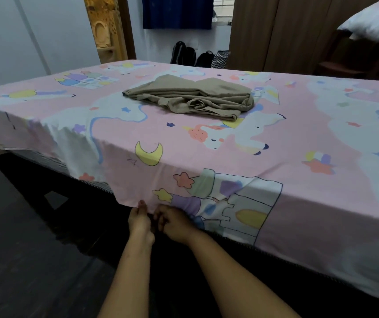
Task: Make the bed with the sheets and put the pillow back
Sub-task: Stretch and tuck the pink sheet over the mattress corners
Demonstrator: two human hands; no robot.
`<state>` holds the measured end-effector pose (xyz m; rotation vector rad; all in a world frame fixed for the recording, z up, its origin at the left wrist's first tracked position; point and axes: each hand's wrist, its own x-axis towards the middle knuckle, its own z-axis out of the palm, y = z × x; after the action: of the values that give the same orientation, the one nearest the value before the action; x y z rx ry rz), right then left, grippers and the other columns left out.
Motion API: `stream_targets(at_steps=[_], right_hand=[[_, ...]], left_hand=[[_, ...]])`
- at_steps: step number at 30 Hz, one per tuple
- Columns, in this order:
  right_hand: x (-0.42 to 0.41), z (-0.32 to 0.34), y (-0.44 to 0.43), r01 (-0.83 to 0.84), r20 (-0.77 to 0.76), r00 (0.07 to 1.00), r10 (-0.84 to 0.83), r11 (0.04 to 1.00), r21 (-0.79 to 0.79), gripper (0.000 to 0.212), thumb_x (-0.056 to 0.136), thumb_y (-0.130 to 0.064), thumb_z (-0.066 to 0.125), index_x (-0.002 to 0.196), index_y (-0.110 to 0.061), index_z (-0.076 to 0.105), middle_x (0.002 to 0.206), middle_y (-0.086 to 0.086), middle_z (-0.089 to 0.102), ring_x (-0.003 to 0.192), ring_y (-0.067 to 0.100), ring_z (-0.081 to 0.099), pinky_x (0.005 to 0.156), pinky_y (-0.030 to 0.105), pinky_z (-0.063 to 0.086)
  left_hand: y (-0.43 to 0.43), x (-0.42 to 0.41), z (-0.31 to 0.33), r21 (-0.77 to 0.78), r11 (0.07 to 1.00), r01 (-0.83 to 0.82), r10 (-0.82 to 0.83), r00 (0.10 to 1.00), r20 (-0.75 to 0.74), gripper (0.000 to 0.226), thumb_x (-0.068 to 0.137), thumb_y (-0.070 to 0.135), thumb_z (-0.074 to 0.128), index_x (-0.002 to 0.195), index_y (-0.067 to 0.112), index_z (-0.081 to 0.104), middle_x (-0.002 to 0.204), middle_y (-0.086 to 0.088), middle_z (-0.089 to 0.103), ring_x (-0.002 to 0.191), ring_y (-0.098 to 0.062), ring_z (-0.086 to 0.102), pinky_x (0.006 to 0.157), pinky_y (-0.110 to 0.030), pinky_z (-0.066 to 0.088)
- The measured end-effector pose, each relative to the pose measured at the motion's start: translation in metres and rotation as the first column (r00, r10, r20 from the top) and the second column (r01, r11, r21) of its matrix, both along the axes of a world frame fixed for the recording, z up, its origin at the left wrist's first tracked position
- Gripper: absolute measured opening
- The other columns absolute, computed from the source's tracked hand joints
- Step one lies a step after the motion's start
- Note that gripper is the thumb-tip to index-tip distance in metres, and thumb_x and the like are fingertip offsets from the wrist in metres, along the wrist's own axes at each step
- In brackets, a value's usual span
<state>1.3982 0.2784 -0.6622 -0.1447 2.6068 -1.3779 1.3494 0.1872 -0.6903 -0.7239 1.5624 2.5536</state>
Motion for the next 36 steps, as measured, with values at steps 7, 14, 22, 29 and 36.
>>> stream_targets(at_steps=[7, 14, 22, 29, 36], right_hand=[[0.045, 0.004, 0.010, -0.034, -0.093, 0.995, 0.041, 0.997, 0.069, 0.036, 0.081, 0.007, 0.043, 0.110, -0.005, 0.061, 0.112, 0.014, 0.064, 0.104, 0.027, 0.059, 0.091, 0.031, 0.048], [0.133, 0.017, 0.069, 0.472, -0.695, 0.718, -0.042, 0.763, 0.442, 0.029, 0.070, -0.013, 0.042, 0.091, -0.019, 0.060, 0.085, 0.000, 0.060, 0.076, 0.024, 0.057, 0.057, 0.031, 0.046], [0.193, 0.003, 0.140, 0.756, -0.801, 0.599, -0.004, 0.335, 0.563, 0.035, 0.074, -0.023, 0.054, 0.108, -0.023, 0.062, 0.102, 0.001, 0.062, 0.081, 0.027, 0.057, 0.066, 0.036, 0.038], [0.200, 0.000, 0.180, 0.773, -0.829, 0.547, 0.119, 0.308, 0.555, 0.020, 0.079, -0.022, 0.059, 0.099, -0.025, 0.059, 0.084, -0.002, 0.059, 0.070, 0.022, 0.057, 0.057, 0.032, 0.040], [0.193, 0.000, 0.184, 0.744, -0.802, 0.588, 0.109, 0.317, 0.588, 0.011, 0.085, -0.022, 0.053, 0.080, -0.022, 0.063, 0.068, -0.002, 0.054, 0.063, 0.021, 0.053, 0.055, 0.032, 0.038]], left_hand=[[0.008, 0.005, 0.010, -0.029, 0.998, -0.058, 0.058, 0.998, -0.011, 0.041, 0.103, 0.023, 0.038, 0.134, -0.002, 0.045, 0.132, -0.022, 0.051, 0.101, -0.028, 0.053, 0.084, -0.037, 0.046], [0.024, 0.039, 0.038, 0.145, 0.987, -0.068, 0.060, 0.997, 0.056, 0.067, 0.088, 0.069, 0.034, 0.126, 0.017, 0.055, 0.113, -0.007, 0.059, 0.100, -0.026, 0.058, 0.086, -0.037, 0.048], [0.099, 0.132, 0.042, 0.131, 0.981, 0.141, -0.150, 0.987, 0.059, 0.069, 0.071, 0.074, 0.055, 0.117, 0.021, 0.060, 0.117, -0.006, 0.065, 0.103, -0.028, 0.063, 0.083, -0.045, 0.055], [0.132, 0.175, 0.043, 0.086, 0.875, 0.476, -0.477, 0.879, -0.017, 0.040, 0.085, 0.036, 0.062, 0.122, 0.021, 0.057, 0.110, -0.004, 0.065, 0.098, -0.021, 0.061, 0.071, -0.034, 0.049], [0.146, 0.186, 0.037, 0.019, 0.798, 0.603, -0.603, 0.798, -0.018, 0.038, 0.085, 0.024, 0.065, 0.123, 0.018, 0.060, 0.114, -0.008, 0.068, 0.101, -0.025, 0.064, 0.074, -0.034, 0.049]])
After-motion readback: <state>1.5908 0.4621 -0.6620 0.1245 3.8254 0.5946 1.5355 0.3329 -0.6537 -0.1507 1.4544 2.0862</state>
